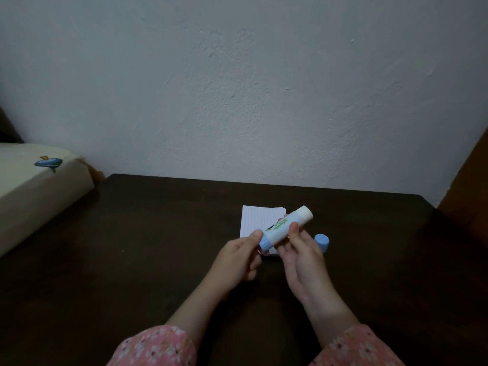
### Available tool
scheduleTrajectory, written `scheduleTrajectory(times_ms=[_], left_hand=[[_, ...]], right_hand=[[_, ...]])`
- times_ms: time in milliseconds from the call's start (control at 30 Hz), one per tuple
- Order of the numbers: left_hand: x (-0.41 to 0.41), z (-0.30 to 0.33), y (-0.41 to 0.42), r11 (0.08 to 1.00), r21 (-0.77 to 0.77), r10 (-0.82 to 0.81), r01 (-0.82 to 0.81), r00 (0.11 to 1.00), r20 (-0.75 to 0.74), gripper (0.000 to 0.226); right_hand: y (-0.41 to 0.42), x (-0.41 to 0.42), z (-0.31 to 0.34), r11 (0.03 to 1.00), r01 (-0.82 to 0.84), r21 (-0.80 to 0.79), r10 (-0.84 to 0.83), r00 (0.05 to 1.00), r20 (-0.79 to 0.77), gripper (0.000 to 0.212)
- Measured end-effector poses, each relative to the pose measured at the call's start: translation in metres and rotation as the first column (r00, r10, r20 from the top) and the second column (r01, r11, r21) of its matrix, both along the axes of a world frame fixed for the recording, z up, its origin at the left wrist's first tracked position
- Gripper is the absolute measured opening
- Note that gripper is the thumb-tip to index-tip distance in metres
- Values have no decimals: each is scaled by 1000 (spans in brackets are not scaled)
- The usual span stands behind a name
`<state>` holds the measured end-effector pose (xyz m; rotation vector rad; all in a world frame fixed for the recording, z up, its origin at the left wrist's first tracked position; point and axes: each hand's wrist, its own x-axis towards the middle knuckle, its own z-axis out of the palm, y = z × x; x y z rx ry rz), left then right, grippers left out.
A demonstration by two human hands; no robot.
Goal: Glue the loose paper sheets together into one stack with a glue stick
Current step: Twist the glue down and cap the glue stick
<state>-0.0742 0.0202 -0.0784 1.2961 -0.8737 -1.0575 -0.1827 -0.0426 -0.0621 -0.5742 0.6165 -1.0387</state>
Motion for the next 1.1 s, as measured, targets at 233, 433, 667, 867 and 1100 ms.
scheduleTrajectory(times_ms=[233, 433, 667, 867, 1100], left_hand=[[-4, -4, 1, 1000, -3, 4, -3, 988, 152, 38], [-4, -3, 0, 1000, -27, -3, 6, 995, 95, 31], [-8, -4, -4, 999, 51, 16, -20, 996, 82, 53], [-6, -7, -2, 999, -37, -12, 18, 988, 157, 33], [-10, 0, -3, 998, 54, -13, 12, 1000, 12, 49]], right_hand=[[-2, -5, -1, 1000, 13, -8, -12, 1000, 11, 10], [-2, -10, 0, 1000, -7, 19, 7, 999, 37, 10], [-1, -8, 0, 1000, -6, -17, 6, 1000, 15, 10], [-2, -11, 2, 1000, 17, 4, -17, 1000, -2, 7], [-1, -10, 2, 1000, -6, 3, 6, 1000, 19, 9]])
